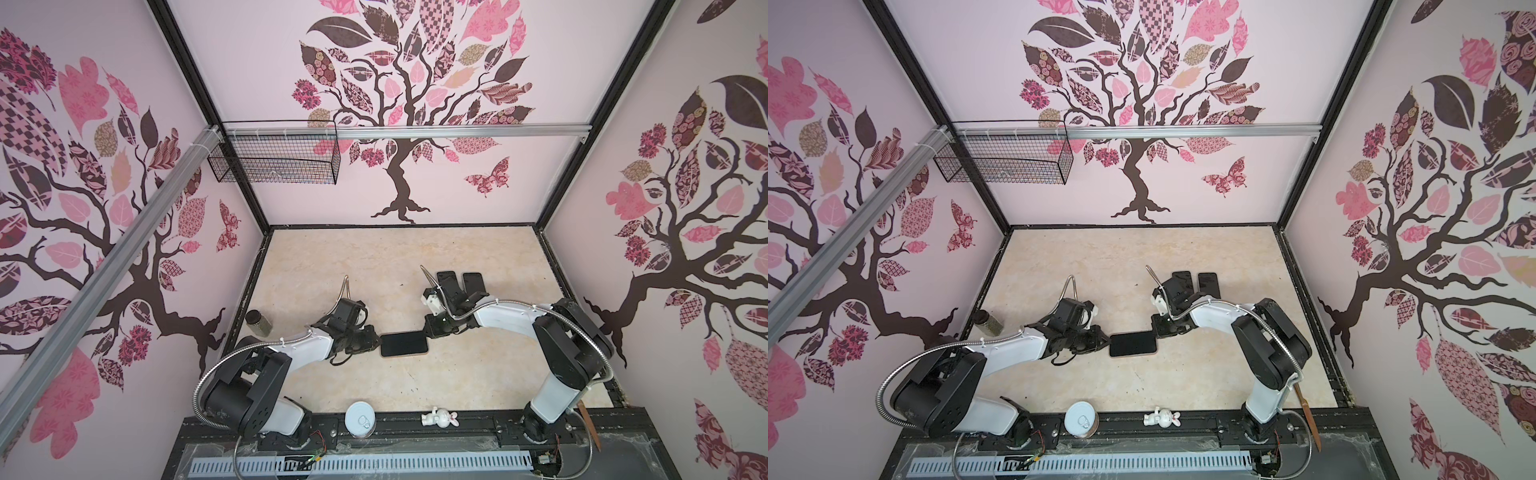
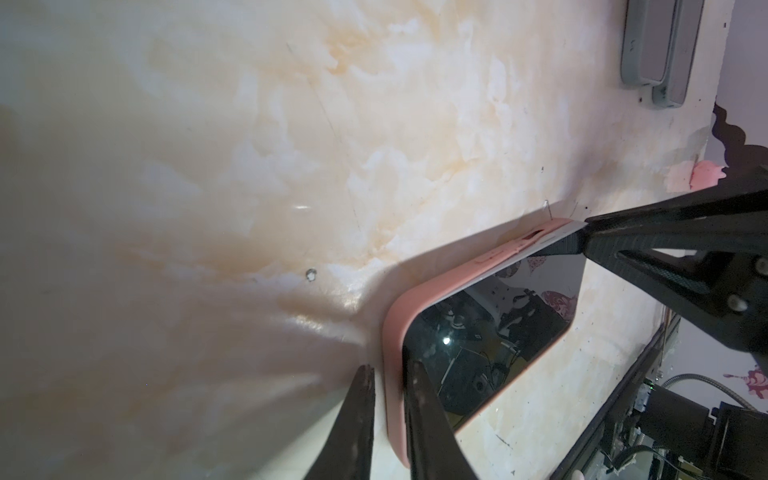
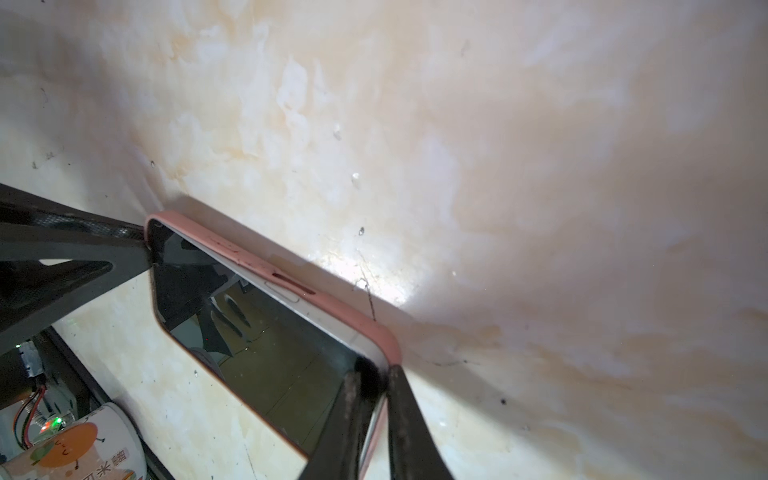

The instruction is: Put the phone into the phone case

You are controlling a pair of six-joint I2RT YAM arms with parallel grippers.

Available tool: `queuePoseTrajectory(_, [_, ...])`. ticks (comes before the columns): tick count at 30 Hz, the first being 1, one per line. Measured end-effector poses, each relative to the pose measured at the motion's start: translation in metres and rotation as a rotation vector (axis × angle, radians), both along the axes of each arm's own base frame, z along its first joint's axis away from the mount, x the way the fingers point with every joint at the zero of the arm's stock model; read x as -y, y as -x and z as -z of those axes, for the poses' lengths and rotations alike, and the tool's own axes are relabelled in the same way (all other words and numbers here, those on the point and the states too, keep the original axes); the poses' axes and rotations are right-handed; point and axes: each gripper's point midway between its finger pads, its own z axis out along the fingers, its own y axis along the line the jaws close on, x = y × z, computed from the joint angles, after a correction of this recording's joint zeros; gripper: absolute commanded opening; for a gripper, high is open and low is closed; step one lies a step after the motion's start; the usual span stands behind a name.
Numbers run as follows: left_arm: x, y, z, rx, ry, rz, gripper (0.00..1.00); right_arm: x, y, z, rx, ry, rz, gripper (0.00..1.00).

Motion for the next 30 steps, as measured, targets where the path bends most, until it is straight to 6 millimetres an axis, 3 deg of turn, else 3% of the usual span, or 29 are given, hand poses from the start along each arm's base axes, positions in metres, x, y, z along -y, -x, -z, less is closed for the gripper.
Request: queuePoseTrajectory(30, [0.004, -0.003, 0.000, 0.003, 0.019, 0.002, 0.17, 0.000, 0.004, 0.011, 0.014, 0.251, -0.055, 0.15])
